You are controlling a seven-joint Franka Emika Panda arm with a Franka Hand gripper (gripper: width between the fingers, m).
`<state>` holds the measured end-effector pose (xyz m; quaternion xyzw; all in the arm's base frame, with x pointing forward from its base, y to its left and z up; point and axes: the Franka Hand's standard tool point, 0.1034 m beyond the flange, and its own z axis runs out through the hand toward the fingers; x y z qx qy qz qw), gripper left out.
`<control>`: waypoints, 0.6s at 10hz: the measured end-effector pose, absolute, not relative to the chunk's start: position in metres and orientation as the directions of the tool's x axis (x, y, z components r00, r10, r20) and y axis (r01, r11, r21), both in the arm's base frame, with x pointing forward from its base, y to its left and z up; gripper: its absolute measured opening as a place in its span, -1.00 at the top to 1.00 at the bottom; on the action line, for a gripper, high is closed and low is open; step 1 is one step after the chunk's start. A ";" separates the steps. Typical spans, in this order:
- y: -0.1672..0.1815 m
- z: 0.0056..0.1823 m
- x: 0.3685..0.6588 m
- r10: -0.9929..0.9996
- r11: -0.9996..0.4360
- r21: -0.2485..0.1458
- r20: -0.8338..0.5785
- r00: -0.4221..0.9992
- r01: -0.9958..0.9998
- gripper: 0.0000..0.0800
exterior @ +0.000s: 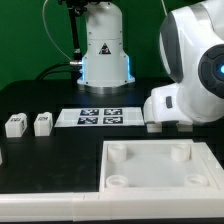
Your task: Assemble one leg
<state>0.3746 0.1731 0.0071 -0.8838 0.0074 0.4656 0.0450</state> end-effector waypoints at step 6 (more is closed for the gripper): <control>0.172 0.005 0.370 0.027 -0.996 -0.071 -0.828 0.559 -0.056 0.02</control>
Offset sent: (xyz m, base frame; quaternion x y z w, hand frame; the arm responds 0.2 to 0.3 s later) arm 0.0031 -0.0004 0.0002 0.0034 -0.0047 -0.0016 1.0000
